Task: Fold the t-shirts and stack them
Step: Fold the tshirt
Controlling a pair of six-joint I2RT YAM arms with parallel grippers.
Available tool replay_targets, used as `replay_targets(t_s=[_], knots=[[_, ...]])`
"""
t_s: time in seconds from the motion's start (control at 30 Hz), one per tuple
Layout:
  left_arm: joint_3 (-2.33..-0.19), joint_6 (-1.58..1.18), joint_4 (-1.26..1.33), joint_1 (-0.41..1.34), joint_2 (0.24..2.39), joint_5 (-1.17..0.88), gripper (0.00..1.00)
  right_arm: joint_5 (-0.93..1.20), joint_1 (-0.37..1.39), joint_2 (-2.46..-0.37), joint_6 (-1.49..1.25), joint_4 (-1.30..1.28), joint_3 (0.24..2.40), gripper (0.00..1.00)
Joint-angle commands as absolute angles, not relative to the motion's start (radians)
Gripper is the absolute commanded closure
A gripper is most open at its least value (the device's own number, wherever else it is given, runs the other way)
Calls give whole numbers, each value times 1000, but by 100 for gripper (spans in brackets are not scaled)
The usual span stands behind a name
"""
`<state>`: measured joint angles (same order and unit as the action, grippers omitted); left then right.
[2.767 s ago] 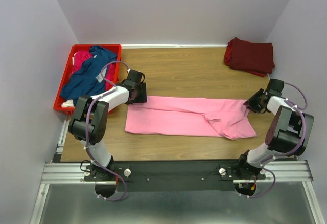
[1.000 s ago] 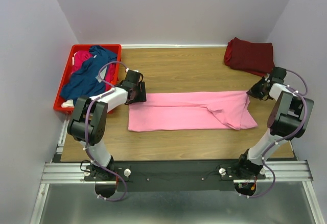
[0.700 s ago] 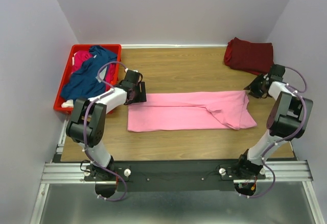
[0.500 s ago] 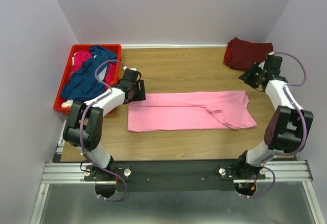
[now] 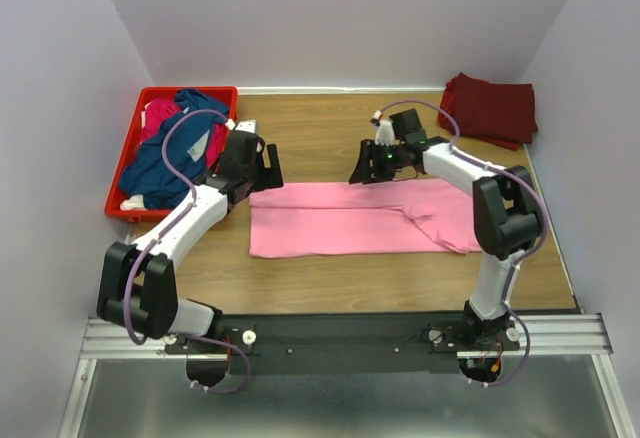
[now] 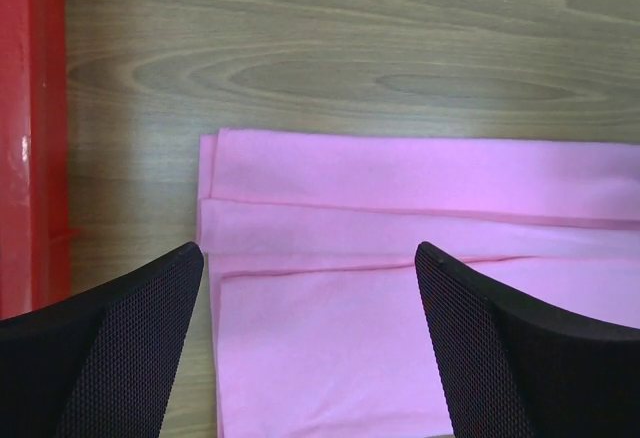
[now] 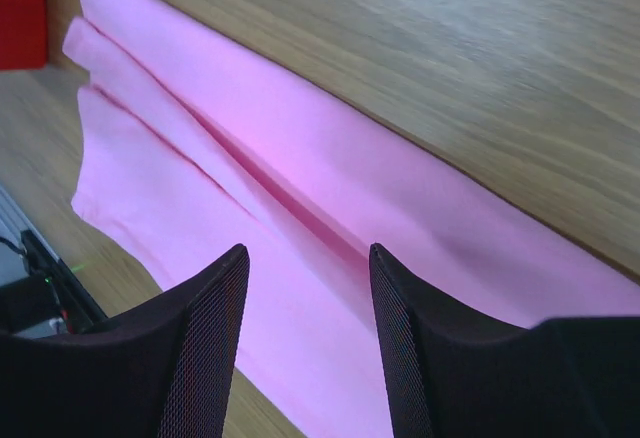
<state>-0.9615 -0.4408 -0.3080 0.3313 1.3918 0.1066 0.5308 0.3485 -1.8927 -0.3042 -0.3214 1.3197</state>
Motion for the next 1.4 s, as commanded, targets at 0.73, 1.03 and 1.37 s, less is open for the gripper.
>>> replay_targets(t_s=[0.73, 1.03, 1.37], knots=[[-853, -495, -302, 348, 1256, 146, 5, 693, 522, -1964, -212, -336, 1287, 41], [-850, -518, -290, 364, 1285, 130, 5, 672, 543, -1942, -209, -327, 1220, 41], [-933, -528, -264, 396, 1428, 106, 6, 634, 545, -1876, -221, -325, 1206, 42]])
